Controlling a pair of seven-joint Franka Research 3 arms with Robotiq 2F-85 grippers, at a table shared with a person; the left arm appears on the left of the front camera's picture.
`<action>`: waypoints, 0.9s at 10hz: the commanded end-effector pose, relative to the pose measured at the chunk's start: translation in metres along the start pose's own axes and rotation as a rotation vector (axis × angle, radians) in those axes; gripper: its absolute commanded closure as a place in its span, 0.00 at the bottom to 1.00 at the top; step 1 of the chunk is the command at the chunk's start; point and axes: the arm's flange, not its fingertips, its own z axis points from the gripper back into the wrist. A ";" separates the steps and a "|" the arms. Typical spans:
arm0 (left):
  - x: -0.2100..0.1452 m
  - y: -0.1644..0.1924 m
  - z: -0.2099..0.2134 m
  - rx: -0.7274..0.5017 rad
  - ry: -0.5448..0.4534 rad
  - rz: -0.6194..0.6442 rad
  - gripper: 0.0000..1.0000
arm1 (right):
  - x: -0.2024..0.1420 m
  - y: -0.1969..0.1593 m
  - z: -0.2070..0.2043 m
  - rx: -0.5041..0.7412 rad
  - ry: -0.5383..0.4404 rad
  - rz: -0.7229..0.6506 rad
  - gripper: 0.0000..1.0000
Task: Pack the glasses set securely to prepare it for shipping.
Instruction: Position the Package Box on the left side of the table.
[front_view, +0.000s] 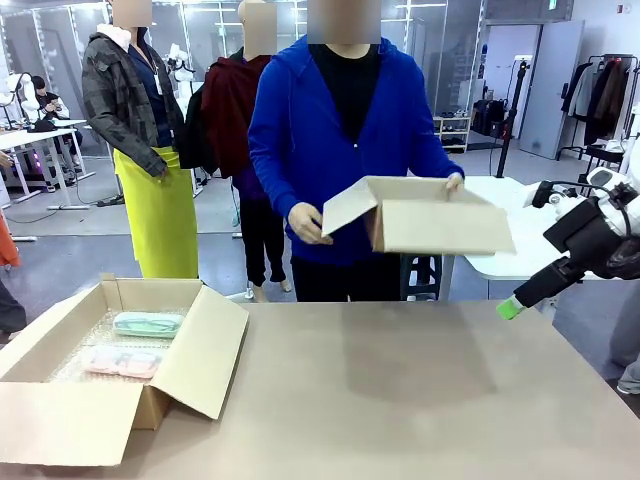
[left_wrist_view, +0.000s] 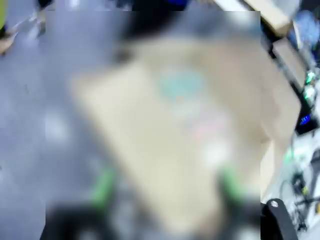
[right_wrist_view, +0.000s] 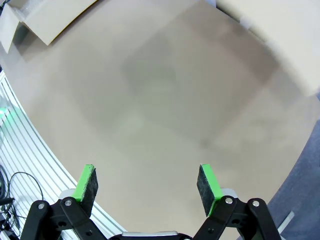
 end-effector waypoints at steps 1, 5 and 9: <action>0.032 -0.102 -0.026 0.046 0.018 -0.284 0.00 | 0.000 0.001 0.000 -0.016 0.005 -0.007 0.00; 0.056 -0.242 -0.077 0.074 0.205 -0.672 0.00 | 0.000 0.001 0.000 -0.016 0.005 -0.007 0.00; 0.040 -0.289 -0.128 0.187 0.410 -0.730 0.00 | 0.000 0.001 0.000 -0.016 0.005 -0.007 0.00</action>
